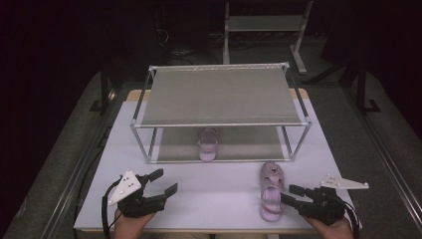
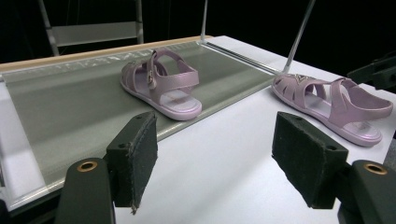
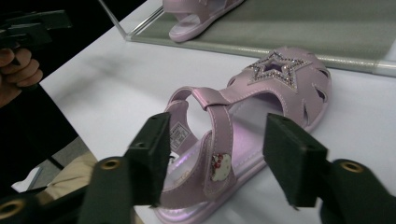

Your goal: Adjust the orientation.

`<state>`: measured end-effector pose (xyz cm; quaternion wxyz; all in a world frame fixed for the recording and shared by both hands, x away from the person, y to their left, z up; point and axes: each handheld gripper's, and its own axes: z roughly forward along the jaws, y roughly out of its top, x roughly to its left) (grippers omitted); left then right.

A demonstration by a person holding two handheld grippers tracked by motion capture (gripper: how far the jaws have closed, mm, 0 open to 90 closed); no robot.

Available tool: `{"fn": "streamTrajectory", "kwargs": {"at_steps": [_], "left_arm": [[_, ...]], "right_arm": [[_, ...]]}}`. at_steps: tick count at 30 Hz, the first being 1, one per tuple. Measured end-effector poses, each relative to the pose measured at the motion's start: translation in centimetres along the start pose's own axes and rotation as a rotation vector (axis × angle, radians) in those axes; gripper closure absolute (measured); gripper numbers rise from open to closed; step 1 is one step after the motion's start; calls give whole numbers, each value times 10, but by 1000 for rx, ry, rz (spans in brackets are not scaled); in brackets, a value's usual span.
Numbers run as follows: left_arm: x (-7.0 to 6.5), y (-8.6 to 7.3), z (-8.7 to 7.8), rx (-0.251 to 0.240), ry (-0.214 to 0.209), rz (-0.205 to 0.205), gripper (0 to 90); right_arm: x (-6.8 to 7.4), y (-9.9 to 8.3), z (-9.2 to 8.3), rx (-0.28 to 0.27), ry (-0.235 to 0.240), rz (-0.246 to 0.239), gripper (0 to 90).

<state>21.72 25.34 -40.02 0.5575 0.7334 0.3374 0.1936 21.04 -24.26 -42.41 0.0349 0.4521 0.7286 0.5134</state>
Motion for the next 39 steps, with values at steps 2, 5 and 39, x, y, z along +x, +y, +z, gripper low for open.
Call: {"fn": "streamTrajectory", "kwargs": {"at_steps": [2, 5, 39], "left_arm": [[0, 0, 0, -2, 0, 0, 314], [0, 0, 0, -2, 0, 3, 318], [1, 1, -4, -22, 2, 11, 340]], "right_arm": [[2, -3, 5, 18, -11, 14, 538], [4, -4, 8, 23, -28, 22, 576], [4, -16, -5, -56, -214, 157, 830]]}}
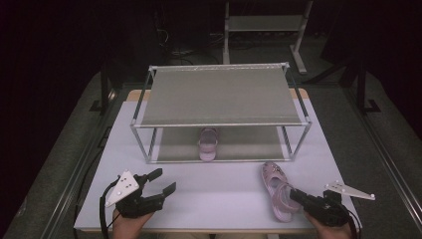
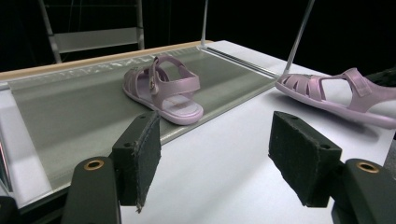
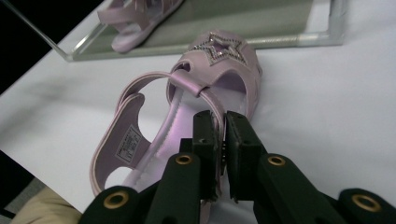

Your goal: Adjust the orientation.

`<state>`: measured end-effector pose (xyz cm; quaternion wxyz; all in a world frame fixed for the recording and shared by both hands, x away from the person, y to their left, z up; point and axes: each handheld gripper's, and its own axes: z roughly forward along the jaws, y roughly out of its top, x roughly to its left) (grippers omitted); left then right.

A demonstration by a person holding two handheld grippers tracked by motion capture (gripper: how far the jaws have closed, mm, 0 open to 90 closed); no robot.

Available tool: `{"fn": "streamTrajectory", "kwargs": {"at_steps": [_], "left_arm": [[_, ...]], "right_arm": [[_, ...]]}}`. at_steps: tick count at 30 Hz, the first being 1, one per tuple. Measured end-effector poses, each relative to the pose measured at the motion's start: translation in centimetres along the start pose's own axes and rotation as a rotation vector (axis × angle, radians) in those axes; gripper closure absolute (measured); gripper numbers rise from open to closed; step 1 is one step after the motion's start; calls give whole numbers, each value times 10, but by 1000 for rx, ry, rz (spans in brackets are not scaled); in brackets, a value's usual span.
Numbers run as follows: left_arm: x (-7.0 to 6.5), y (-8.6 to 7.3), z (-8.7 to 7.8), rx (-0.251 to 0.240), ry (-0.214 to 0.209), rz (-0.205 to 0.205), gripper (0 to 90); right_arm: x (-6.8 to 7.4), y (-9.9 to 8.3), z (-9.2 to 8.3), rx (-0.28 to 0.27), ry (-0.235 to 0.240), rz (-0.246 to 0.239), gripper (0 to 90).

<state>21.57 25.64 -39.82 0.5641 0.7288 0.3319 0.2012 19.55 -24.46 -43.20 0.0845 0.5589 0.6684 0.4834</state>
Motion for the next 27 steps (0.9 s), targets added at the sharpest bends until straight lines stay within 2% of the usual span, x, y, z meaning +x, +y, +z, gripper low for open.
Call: {"fn": "streamTrajectory", "kwargs": {"at_steps": [4, 14, 23, 27], "left_arm": [[1, 0, 0, 1, 4, -1, 338], [3, 0, -2, 6, 17, -5, 300], [4, -3, 0, 35, 33, -1, 236], [5, -2, -1, 33, 34, -3, 234]], "right_arm": [[0, 1, -2, -5, 3, -9, 831], [5, 4, -5, -39, 56, -12, 833], [10, 10, -3, -67, 102, 8, 833], [11, 13, 1, -77, 118, 20, 833]]}}
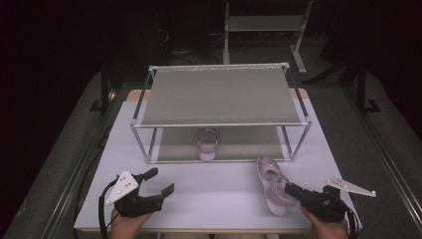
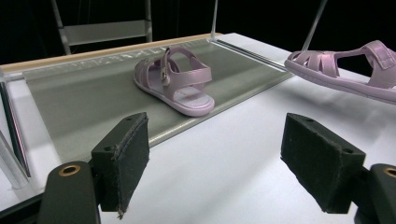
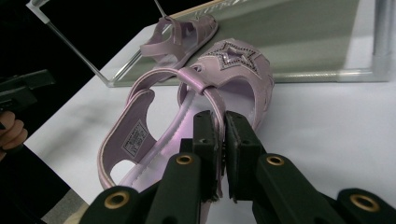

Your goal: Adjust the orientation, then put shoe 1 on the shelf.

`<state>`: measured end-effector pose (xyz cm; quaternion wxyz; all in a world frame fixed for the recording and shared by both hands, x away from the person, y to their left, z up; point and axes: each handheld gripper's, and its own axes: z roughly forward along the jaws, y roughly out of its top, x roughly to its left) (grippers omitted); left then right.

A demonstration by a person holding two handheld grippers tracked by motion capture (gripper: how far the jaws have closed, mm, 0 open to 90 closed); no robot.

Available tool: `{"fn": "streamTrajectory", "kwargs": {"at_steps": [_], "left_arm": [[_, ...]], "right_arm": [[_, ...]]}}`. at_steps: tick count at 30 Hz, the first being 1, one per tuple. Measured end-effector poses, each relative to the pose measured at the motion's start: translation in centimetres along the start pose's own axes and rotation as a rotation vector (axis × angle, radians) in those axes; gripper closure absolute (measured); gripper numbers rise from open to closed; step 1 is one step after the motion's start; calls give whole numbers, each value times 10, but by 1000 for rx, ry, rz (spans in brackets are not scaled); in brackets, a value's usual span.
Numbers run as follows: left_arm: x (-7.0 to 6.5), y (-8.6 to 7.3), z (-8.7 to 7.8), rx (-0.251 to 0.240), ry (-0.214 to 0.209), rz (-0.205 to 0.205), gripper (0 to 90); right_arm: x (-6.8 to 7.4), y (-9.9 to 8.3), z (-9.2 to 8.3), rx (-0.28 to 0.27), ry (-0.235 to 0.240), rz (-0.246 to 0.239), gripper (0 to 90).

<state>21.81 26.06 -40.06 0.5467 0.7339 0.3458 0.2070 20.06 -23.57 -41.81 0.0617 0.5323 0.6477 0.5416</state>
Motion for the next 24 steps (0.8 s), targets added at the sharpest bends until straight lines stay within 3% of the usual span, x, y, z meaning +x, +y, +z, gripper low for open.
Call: {"fn": "streamTrajectory", "kwargs": {"at_steps": [10, 15, 24], "left_arm": [[1, 0, -2, -3, 10, 4, 232], [3, 1, -2, -6, 4, -1, 232], [2, 1, -1, -4, -2, 12, 232]], "right_arm": [[9, 8, 16, -23, 19, -5, 833], [11, 15, 35, -36, 23, 11, 833], [12, 24, 51, -52, 14, 13, 833]]}}
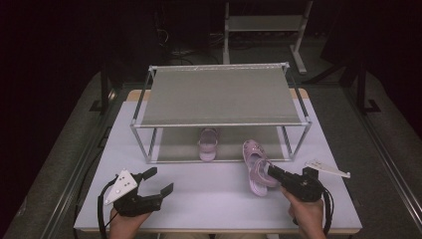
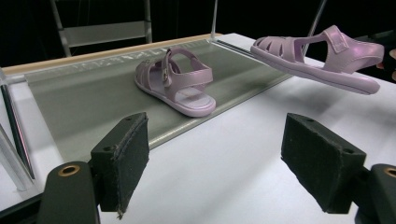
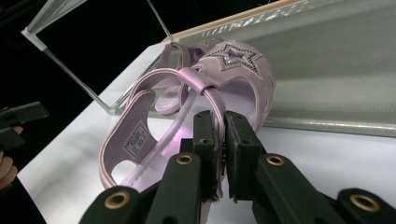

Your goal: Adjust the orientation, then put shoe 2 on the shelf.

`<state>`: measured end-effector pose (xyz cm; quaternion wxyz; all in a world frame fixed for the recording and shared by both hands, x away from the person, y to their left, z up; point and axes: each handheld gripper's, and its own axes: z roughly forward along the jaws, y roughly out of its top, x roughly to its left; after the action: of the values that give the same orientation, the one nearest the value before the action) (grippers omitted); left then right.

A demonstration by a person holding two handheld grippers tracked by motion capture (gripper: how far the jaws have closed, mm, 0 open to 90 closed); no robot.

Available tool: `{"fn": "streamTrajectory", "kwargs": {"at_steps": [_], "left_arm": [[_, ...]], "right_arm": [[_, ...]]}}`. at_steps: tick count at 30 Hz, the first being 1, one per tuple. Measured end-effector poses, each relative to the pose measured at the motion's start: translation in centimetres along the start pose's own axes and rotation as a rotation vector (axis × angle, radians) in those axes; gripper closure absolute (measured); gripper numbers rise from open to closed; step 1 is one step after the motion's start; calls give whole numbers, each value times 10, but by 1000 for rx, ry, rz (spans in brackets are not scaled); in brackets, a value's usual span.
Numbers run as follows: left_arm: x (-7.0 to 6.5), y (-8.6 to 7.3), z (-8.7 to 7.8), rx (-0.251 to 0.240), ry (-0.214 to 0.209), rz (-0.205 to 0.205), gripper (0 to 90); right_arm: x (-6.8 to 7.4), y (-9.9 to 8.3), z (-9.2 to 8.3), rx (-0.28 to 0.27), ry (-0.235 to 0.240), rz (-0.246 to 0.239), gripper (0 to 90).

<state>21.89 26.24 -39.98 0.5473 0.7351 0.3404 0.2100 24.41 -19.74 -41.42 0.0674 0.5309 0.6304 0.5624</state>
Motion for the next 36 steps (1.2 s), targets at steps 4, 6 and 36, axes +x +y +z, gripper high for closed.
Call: {"fn": "streamTrajectory", "kwargs": {"at_steps": [4, 6, 36], "left_arm": [[0, 0, 0, 0, -3, -3, 232], [0, 0, 0, 5, -2, 1, 232], [3, 0, -2, 2, -2, -3, 230]], "right_arm": [[0, 2, 6, -7, 11, 14, 833], [0, 2, 7, -8, 15, 12, 833], [12, 16, 59, -44, 14, 49, 833]]}}
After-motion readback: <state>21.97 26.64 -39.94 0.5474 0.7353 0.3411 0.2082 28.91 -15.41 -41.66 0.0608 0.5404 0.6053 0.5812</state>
